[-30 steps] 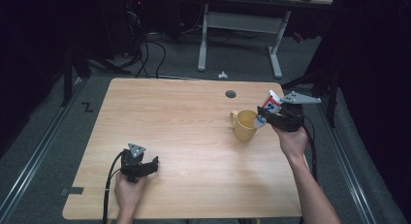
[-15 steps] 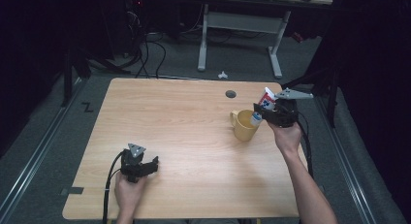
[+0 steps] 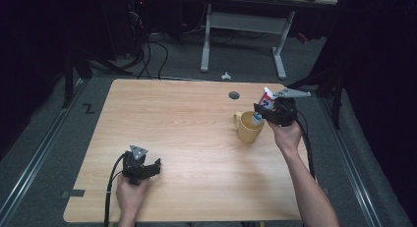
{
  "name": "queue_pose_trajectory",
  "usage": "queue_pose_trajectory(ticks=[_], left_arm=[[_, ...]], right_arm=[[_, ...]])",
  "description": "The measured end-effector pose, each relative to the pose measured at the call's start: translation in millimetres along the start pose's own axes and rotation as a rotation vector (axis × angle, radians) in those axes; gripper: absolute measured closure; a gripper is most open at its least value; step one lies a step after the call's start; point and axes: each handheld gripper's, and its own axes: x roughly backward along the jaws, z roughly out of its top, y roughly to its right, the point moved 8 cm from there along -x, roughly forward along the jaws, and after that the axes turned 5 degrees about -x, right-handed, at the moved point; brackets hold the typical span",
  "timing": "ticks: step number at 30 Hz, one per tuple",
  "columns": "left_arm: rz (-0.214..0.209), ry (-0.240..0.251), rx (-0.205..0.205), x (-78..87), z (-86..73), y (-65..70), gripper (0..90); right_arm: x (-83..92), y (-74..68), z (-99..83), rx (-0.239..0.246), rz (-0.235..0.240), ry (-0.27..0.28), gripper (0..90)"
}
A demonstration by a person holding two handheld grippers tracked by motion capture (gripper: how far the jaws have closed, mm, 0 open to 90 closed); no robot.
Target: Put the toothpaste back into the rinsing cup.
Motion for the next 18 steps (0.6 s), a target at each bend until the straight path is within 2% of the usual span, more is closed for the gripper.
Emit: queue_pose_trajectory(ticks=[18], left_arm=[[0.000,0.001,0.001,0.0,0.0,-0.1,22.2]], right_arm=[[-22.5,0.4,-9.2,0.001,-0.011,-0.050,65.6]])
